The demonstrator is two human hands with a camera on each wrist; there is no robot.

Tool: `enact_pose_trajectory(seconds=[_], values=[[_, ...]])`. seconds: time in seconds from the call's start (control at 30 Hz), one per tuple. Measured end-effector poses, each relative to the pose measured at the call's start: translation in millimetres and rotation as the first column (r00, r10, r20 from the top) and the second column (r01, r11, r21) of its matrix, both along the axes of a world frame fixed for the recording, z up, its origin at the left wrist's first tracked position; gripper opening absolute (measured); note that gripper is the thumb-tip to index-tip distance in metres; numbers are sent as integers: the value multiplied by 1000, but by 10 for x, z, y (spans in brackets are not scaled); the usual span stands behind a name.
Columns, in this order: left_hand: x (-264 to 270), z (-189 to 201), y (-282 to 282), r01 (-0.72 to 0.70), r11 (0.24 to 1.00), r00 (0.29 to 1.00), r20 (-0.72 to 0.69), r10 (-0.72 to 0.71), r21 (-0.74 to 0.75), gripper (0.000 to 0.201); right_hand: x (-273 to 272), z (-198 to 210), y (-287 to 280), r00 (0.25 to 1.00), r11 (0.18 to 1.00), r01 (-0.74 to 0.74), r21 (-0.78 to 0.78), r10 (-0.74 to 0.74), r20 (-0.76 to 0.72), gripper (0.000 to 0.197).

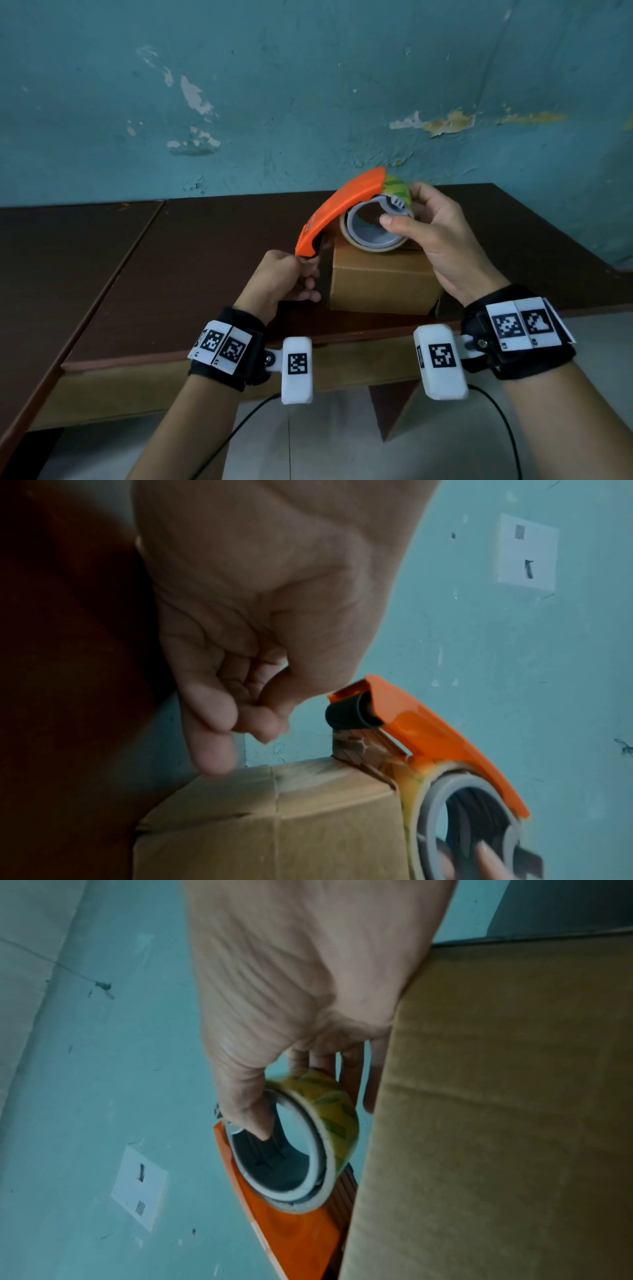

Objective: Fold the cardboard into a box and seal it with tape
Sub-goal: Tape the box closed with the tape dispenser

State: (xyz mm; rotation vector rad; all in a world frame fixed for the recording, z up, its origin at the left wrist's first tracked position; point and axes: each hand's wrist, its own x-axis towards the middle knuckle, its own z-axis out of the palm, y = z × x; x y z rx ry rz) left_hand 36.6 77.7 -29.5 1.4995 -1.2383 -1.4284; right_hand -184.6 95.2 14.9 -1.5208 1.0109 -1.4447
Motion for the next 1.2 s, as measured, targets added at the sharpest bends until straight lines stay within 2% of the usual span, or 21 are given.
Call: enact_pose_trajectory(seconds=[0.1, 0.23, 0.33, 0.47, 0.6, 1.0, 1.2], values=[[40, 29, -10, 5, 999, 1000, -7, -5, 37, 19, -37, -14, -4, 999, 1000, -8, 25, 7, 46, 25], [80, 66, -13, 29, 999, 999, -21, -28, 44, 19, -94, -22, 1, 989, 1000, 9, 24, -13, 148, 29], [78, 56, -6, 25, 999, 1000, -7, -25, 30, 19, -105, -37, 17, 993, 1000, 15, 11, -16, 119, 31], [152, 62, -38, -45, 998, 998, -34, 46, 38, 18, -101, -40, 21, 990, 999, 27, 19, -30, 138, 30], [219, 21, -21, -111, 994, 993, 29, 111, -20, 18, -97, -44, 10, 990, 999, 34, 20, -36, 134, 28], [-66, -47, -25, 9, 997, 983, 181, 5, -75, 26, -74, -38, 0, 985, 997, 78, -4, -76, 152, 28], [-131, -32, 0, 51, 994, 967, 254, -26, -93, 20, -64, -35, 11, 986, 996, 86, -19, -82, 148, 28]])
